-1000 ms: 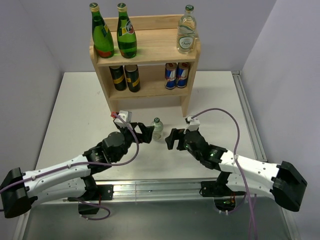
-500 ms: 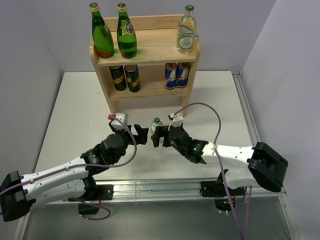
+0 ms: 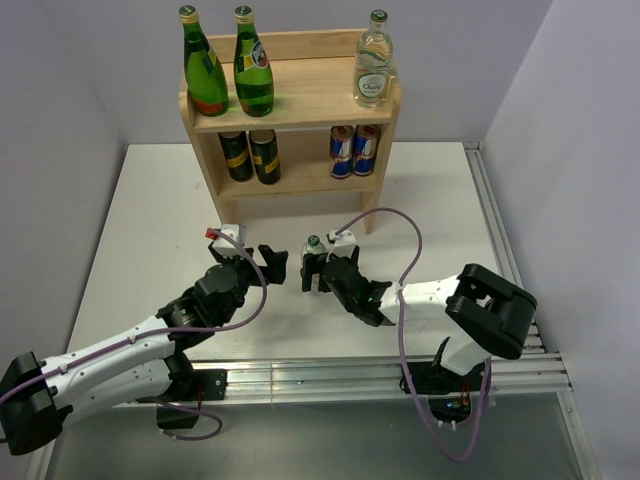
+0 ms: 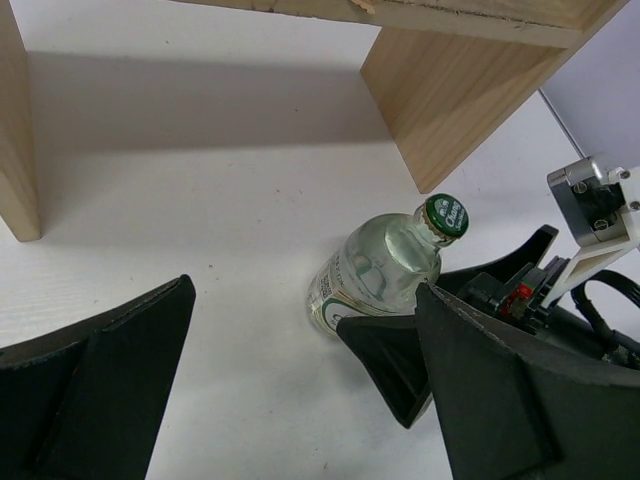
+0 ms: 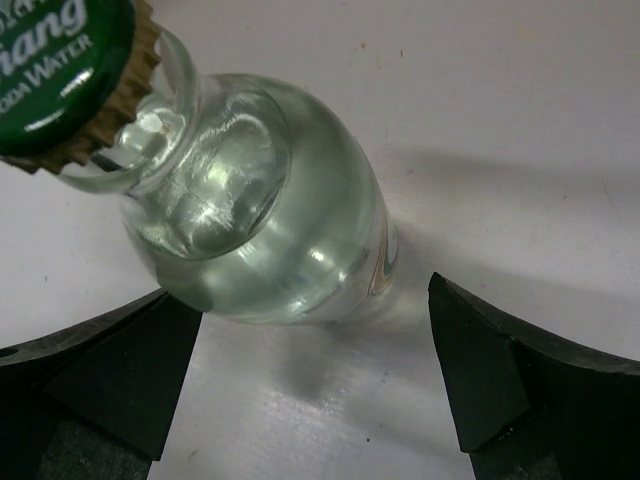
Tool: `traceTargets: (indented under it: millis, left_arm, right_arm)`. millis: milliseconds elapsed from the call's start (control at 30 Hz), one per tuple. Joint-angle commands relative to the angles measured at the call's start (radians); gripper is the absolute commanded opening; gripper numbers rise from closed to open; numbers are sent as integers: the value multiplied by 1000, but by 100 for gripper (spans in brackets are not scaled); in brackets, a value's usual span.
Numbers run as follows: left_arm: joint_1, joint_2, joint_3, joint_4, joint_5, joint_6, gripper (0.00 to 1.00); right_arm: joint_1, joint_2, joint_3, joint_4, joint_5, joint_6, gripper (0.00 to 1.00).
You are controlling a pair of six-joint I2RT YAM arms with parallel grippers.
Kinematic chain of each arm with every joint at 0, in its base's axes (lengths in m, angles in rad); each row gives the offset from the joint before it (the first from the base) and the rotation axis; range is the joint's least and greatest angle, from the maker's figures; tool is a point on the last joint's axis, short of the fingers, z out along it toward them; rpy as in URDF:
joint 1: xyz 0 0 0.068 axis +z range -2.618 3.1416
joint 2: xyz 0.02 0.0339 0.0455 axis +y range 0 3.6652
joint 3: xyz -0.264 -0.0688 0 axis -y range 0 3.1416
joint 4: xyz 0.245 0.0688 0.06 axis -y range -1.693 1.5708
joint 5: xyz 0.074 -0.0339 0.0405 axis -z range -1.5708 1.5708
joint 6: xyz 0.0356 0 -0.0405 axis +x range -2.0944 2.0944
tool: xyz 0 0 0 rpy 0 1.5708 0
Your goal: Place and organize the beverage onto the shelf
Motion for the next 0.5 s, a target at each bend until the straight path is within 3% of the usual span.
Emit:
traceTargets:
  millis: [0,467]
  left_arm:
    - [8,-6,-1,36,17,8,99]
    - [16,-6,-10,44,28,3,99]
  right_arm:
    - [9,27,21,144,84,-38,100]
    - [9,167,42,323,148,-68,100]
